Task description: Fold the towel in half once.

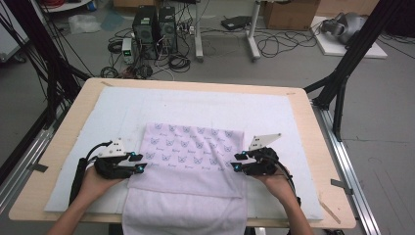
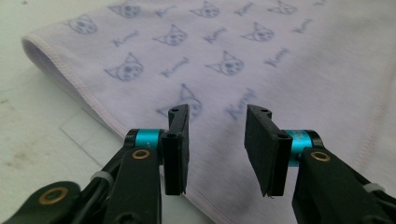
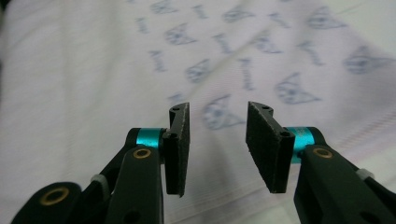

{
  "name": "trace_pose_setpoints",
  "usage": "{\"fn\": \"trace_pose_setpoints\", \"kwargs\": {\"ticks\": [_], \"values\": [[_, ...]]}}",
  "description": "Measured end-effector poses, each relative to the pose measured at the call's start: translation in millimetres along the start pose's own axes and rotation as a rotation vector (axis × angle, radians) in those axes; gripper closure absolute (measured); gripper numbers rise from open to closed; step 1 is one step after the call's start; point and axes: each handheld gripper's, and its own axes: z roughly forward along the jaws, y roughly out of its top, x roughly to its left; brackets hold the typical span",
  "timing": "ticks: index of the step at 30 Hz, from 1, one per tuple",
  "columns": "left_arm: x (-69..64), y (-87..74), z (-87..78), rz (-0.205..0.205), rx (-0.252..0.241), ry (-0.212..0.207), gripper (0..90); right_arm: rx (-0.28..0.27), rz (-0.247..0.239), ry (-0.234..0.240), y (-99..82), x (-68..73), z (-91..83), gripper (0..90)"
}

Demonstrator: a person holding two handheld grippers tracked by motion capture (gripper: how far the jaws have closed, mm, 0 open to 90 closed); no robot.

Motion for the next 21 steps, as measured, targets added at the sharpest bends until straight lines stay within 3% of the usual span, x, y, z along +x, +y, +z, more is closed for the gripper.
{"fn": "trace_pose_setpoints", "kwargs": {"ticks": [6, 9, 12, 15, 18, 21], "values": [[29.3, 22.7, 13.5, -0.05, -0.035, 0.049, 59.7, 0.018, 0.039, -0.096, 13.2, -33.7, 1.3, 55.5], [42.8, 28.6, 22.5, -0.059, -0.069, 0.09, 63.4, 0.007, 0.066, -0.143, 21.0, -55.9, 5.9, 48.8], [62.0, 35.2, 34.2, -0.096, -0.043, 0.126, 62.2, 0.02, 0.059, -0.197, 26.9, -72.9, 12.8, 45.7], [78.1, 38.0, 40.7, -0.133, -0.035, 0.142, 60.0, 0.009, 0.095, -0.202, 30.2, -86.7, 14.7, 43.4], [94.7, 41.1, 48.1, -0.18, -0.006, 0.101, 58.6, 0.0, 0.113, -0.19, 32.1, -96.9, 16.6, 41.1], [101.9, 42.6, 56.0, -0.215, 0.015, 0.109, 51.6, 0.006, 0.134, -0.166, 29.5, -104.6, 20.5, 39.3]]}}
